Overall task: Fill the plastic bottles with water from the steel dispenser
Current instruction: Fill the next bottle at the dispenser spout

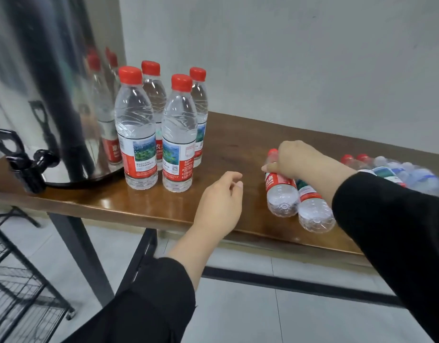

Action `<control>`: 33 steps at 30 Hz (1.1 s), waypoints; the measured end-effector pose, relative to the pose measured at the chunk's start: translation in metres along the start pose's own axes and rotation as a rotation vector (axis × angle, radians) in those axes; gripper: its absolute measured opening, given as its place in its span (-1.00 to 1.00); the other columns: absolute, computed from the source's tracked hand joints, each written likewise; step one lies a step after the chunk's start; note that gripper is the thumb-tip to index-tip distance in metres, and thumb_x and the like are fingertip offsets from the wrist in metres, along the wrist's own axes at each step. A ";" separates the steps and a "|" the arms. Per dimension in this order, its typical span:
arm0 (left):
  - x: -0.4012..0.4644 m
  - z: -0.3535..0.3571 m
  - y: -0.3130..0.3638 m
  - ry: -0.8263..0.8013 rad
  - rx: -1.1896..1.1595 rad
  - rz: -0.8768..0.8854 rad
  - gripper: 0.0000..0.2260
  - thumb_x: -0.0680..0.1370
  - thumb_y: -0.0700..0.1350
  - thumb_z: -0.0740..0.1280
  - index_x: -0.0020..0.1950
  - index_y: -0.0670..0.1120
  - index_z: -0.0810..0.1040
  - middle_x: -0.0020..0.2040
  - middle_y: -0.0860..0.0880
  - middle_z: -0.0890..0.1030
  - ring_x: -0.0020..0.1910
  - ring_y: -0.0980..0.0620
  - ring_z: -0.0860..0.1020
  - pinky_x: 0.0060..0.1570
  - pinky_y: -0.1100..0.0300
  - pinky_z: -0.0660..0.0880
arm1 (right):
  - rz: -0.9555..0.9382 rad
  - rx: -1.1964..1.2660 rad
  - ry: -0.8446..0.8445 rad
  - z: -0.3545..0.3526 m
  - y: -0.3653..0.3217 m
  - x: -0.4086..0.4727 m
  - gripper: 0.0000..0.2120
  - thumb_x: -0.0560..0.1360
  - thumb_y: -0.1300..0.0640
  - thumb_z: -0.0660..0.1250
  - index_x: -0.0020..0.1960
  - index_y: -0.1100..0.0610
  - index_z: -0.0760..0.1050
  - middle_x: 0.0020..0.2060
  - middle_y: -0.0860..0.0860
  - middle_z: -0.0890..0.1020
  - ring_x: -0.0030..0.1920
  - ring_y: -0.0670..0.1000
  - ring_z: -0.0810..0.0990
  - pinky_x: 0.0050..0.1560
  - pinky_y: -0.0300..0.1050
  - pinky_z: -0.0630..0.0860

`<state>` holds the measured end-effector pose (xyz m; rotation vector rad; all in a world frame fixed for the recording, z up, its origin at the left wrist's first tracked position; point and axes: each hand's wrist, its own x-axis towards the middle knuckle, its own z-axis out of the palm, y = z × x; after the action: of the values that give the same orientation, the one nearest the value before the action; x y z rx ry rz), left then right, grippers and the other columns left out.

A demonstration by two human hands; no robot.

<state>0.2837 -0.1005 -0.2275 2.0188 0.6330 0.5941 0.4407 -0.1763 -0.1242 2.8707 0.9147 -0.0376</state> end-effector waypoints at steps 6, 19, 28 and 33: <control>0.001 -0.004 0.002 -0.021 -0.052 -0.034 -0.70 0.72 0.01 0.20 0.44 0.07 0.48 0.29 0.07 0.62 0.19 0.13 0.53 0.15 0.24 0.40 | 0.059 0.140 0.007 0.014 -0.009 0.008 -0.42 0.48 -0.29 0.40 0.18 0.19 0.45 -0.23 0.06 0.49 -0.10 0.15 0.56 -0.10 -0.01 0.50; -0.026 -0.042 0.019 -0.299 -0.550 -0.187 -0.64 0.65 0.24 0.24 0.38 0.12 0.46 0.17 0.07 0.67 0.11 0.10 0.67 0.21 0.06 0.60 | -0.052 1.316 -0.051 0.011 -0.014 -0.084 -0.41 0.55 0.05 0.42 0.47 -0.12 0.22 0.17 0.04 0.61 0.05 0.04 0.71 0.04 0.12 0.68; -0.090 -0.095 0.004 -0.226 -0.324 -0.043 -0.44 0.48 -0.05 0.52 0.40 0.20 0.38 0.12 0.17 0.65 0.07 0.20 0.64 0.10 0.23 0.60 | -0.210 1.085 0.093 -0.020 -0.061 -0.148 -0.54 0.57 -0.30 0.24 0.34 -0.04 0.43 -0.04 0.02 0.63 -0.06 -0.04 0.67 -0.15 0.05 0.71; -0.138 -0.136 -0.023 -0.195 -0.264 -0.047 -0.42 0.50 -0.06 0.51 0.36 0.32 0.30 0.09 0.23 0.60 0.07 0.13 0.64 -0.11 0.30 0.64 | -0.380 0.759 0.289 -0.046 -0.106 -0.167 -0.43 0.59 -0.30 0.20 -0.07 0.21 0.63 -0.41 0.11 0.55 -0.45 -0.04 0.40 -0.42 -0.18 0.33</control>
<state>0.0901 -0.0943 -0.2055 1.7825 0.4575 0.4227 0.2424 -0.1810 -0.0798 3.3575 1.8355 -0.0059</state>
